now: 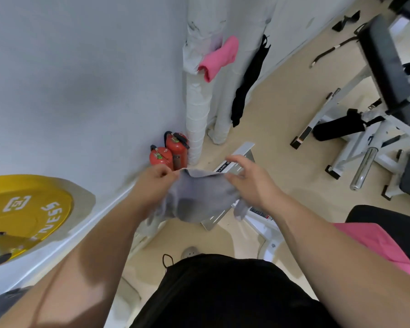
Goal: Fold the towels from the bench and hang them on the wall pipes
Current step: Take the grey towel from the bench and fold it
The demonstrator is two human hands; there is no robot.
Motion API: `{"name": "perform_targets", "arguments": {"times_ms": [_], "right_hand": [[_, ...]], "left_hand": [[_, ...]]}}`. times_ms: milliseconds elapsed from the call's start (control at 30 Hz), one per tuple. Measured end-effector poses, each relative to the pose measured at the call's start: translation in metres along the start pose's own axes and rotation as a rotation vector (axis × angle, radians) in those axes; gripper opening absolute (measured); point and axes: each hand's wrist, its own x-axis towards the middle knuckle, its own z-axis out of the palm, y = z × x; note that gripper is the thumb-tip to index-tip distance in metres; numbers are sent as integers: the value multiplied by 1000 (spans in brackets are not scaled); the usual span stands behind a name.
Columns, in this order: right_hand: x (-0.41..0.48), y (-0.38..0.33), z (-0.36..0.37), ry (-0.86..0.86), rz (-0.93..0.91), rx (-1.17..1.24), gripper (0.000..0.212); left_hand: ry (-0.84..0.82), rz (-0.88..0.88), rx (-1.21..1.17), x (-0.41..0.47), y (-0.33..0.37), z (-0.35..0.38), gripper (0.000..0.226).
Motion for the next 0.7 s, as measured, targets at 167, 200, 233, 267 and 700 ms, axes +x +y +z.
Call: {"name": "perform_targets", "arguments": {"times_ms": [167, 200, 233, 267, 700], "right_hand": [[-6, -26, 11, -155, -288, -16, 24], [-5, -26, 12, -143, -320, -29, 14], [-4, -26, 12, -139, -325, -22, 12], [-4, -25, 10, -140, -311, -16, 13], [-8, -30, 10, -66, -271, 10, 26]], "left_hand": [[-287, 204, -120, -17, 23, 21, 18], [-307, 217, -144, -17, 25, 22, 16], [-309, 223, -160, -18, 27, 22, 15], [-304, 226, -161, -17, 27, 20, 13], [-407, 301, -152, -18, 37, 9, 24]]}}
